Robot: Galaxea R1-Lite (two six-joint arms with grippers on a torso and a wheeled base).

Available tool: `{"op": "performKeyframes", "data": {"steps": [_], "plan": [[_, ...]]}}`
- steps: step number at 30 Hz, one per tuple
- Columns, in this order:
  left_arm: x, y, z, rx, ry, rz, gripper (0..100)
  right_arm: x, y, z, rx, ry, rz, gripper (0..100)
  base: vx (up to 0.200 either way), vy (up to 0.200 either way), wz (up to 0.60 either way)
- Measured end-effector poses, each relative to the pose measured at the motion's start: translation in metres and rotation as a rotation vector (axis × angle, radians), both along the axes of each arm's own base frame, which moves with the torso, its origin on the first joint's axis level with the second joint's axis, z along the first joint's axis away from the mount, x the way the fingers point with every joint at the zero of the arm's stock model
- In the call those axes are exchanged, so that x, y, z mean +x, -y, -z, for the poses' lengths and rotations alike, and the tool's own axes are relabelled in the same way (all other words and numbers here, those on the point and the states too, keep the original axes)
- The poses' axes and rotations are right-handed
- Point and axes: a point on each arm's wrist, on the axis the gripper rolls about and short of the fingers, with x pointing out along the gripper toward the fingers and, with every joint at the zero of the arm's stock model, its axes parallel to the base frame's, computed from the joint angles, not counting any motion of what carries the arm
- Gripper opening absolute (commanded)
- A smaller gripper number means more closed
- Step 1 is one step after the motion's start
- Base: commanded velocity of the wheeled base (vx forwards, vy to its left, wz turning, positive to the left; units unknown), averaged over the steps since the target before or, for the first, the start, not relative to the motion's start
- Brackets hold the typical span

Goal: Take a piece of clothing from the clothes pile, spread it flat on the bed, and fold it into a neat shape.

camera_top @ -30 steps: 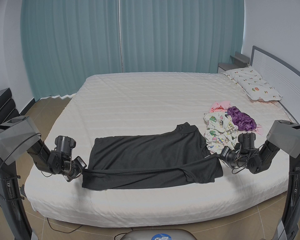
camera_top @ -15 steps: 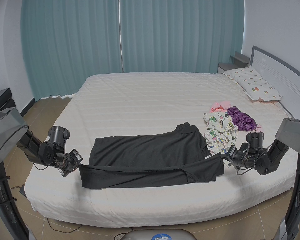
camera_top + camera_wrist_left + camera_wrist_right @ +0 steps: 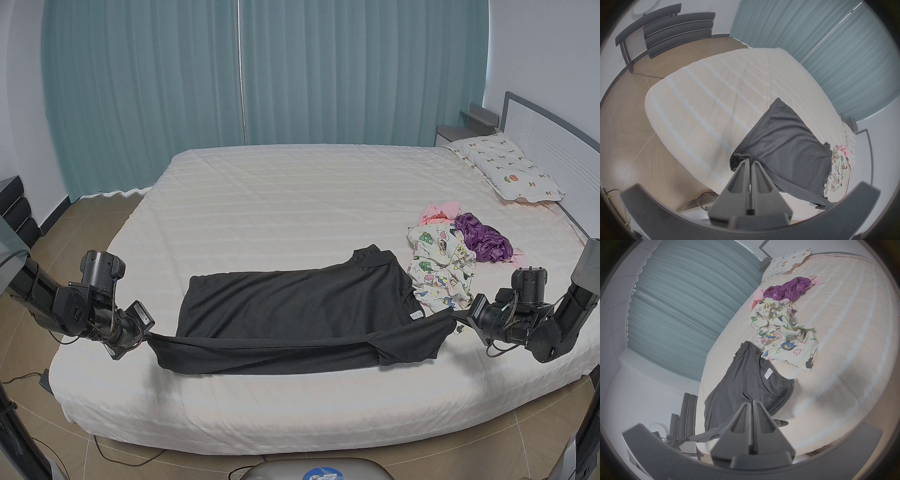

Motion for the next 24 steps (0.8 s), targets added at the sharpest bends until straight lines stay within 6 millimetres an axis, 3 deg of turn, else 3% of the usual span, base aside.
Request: {"op": "performKeyframes", "data": {"steps": [24], "plan": [[-0.021, 0.001, 0.006, 0.068, -0.074, 0.077, 0, -0.065, 0.003, 0.002, -0.036, -0.098, -0.030, 0, 0.000, 0.000, 0.00]]}}
